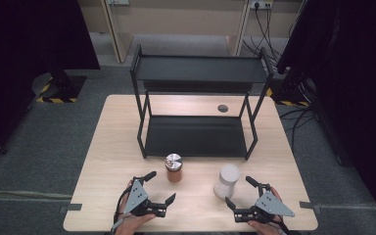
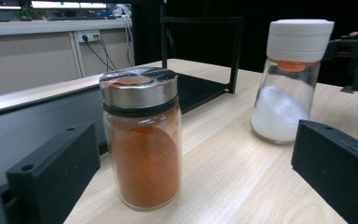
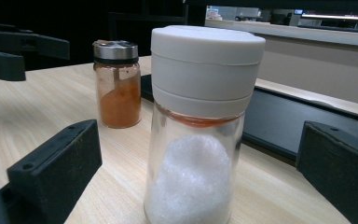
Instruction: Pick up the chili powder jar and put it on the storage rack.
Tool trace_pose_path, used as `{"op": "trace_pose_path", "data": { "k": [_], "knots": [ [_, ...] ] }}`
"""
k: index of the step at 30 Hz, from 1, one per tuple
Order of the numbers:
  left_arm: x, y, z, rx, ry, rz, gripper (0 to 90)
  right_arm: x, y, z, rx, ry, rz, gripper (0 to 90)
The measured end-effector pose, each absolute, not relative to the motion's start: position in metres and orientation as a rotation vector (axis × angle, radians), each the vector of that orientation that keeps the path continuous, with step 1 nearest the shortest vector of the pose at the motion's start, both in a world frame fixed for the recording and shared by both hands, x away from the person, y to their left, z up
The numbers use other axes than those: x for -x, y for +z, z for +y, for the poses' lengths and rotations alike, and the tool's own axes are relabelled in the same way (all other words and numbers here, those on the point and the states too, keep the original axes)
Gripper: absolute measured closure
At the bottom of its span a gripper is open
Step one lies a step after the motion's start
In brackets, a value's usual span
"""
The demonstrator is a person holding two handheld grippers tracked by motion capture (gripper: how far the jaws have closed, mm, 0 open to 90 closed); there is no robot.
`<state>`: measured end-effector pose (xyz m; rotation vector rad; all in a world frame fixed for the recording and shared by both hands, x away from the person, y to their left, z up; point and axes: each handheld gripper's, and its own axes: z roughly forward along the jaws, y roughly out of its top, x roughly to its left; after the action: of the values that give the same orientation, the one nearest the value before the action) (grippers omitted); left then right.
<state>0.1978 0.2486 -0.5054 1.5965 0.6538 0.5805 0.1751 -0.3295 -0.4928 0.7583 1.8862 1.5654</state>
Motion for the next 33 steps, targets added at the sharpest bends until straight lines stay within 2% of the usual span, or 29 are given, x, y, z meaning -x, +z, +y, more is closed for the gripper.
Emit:
{"op": "trace_pose_path", "data": {
  "k": [13,33],
  "knots": [
    [-0.221,-0.496,0.238,-1.630,0.564,0.718,0.7,-0.176,-0.493,-0.329,-0.769,1.569,1.881,0.2],
    [-0.255,-0.489,0.216,-1.708,0.586,0.728,2.4,-0.177,-0.494,-0.330,-0.778,1.585,1.874,0.2]
  ]
}}
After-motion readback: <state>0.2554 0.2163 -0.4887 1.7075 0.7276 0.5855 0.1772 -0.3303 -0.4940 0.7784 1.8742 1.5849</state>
